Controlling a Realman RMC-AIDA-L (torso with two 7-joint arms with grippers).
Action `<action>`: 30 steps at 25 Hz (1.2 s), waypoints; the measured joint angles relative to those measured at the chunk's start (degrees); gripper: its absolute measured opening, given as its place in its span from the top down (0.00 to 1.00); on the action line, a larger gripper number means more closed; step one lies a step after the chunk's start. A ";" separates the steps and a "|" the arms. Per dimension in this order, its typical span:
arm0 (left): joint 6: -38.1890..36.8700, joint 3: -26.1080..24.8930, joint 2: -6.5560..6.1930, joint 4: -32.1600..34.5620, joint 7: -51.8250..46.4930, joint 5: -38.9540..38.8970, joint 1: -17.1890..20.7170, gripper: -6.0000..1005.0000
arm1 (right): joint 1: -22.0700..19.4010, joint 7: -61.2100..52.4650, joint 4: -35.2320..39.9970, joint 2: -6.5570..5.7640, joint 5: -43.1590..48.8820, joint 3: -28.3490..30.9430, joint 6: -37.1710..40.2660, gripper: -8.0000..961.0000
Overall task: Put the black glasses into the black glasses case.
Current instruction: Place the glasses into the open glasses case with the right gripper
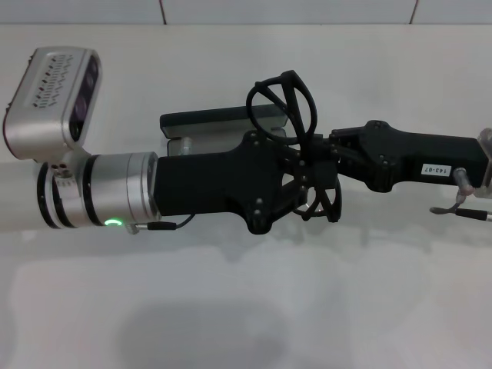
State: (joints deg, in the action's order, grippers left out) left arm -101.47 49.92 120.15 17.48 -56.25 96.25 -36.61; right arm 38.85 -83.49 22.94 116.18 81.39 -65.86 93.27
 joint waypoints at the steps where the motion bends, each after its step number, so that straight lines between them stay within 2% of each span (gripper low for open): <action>1: 0.00 0.00 -0.01 0.00 0.00 0.00 -0.01 0.97 | 0.00 0.01 0.00 0.01 0.00 0.00 -0.03 0.93; 6: -1.98 0.27 -0.25 0.37 -0.09 0.47 0.57 0.97 | 0.00 0.65 0.47 -0.30 0.22 0.19 -0.57 0.93; 9: -4.66 0.38 -0.67 1.15 -0.11 1.60 1.89 0.96 | -0.33 0.79 3.43 -0.57 1.45 -0.16 -2.18 0.93; 13: -7.16 0.43 -1.36 4.44 -1.18 4.24 5.50 0.96 | -0.29 0.55 9.47 -0.54 7.32 -0.38 -5.75 0.93; 17: -6.84 0.47 -2.16 6.72 -2.19 6.50 9.68 0.96 | 1.95 0.03 13.30 -0.24 13.54 -1.25 -9.17 0.93; 22: -4.92 0.51 -3.34 6.77 -2.12 7.47 13.68 0.96 | 4.74 -1.46 19.19 -0.52 15.86 -9.74 -17.33 0.93; 27: -3.47 0.53 -3.27 6.65 -2.10 9.46 14.90 0.96 | 6.40 -4.86 26.43 -0.10 22.73 -18.99 -25.41 0.93; 30: -2.93 0.52 -2.90 6.61 -2.06 10.23 15.37 0.96 | 7.23 -5.88 28.14 -0.07 24.35 -24.18 -30.46 0.93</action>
State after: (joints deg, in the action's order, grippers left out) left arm -104.41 50.45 117.26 24.09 -58.31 106.48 -21.24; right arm 46.07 -89.37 51.09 116.11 105.74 -90.04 62.81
